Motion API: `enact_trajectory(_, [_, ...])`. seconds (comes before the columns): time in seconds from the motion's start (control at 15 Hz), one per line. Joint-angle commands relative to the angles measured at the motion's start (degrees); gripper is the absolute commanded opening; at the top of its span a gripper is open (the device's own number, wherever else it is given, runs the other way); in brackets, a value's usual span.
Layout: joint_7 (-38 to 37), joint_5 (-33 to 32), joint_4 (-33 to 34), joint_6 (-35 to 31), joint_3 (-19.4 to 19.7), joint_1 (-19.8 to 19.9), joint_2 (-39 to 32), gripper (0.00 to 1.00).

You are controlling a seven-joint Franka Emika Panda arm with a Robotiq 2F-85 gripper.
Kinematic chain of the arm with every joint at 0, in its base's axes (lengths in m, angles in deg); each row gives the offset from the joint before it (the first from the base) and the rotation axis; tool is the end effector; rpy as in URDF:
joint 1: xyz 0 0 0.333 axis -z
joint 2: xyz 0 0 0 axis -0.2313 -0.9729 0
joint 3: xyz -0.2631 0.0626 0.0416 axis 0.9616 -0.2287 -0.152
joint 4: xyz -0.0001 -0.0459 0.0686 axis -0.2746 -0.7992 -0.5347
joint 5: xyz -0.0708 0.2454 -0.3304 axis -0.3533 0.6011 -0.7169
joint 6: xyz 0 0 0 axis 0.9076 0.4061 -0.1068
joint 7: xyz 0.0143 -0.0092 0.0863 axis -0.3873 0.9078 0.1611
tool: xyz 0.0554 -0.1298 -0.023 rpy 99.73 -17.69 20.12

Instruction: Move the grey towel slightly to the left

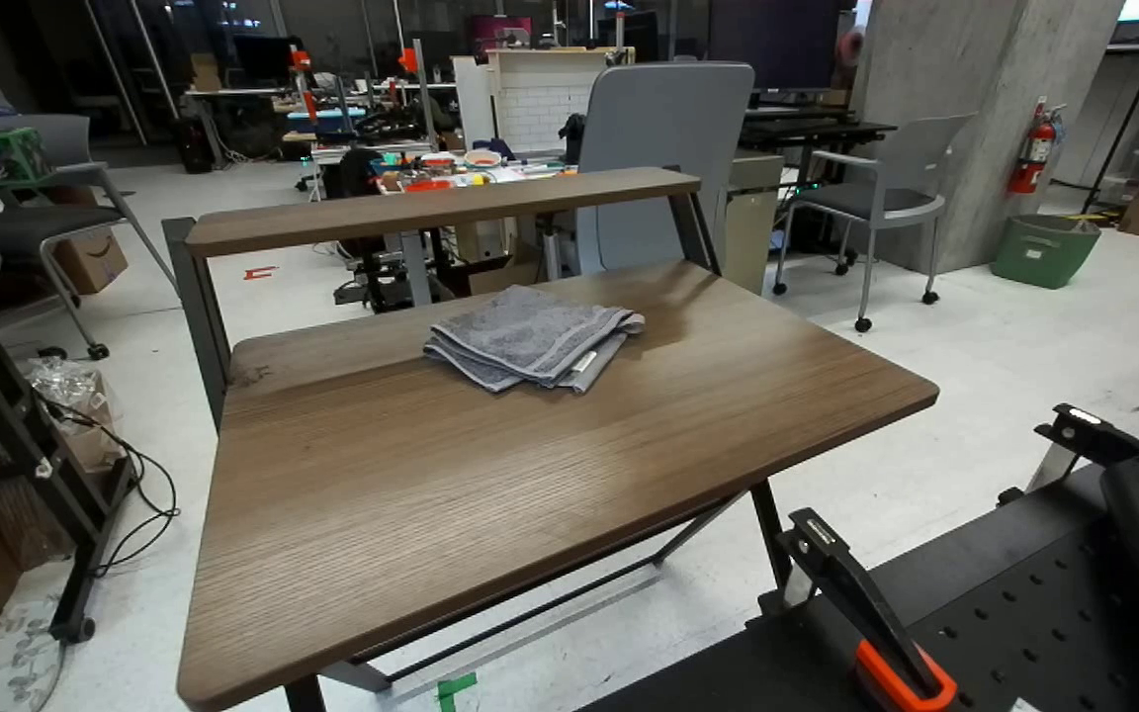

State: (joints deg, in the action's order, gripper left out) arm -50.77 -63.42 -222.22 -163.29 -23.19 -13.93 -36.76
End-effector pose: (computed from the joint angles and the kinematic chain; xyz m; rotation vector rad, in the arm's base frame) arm 0.3616 -0.0541 0.3797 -3.0819 -0.2793 0.0360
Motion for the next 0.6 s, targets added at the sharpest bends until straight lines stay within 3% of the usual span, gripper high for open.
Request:
enact_trajectory(0.0, [-6.8, 0.3, 3.5, -8.7, -3.1, 1.0, -12.5, 1.0])
enact_trajectory(0.27, [-16.5, 0.7, 7.9, -18.5, -6.3, 1.4, -26.4, 1.0])
enact_trajectory(0.53, [-26.5, 0.3, 15.2, -23.6, -9.5, 0.7, -41.1, 1.0])
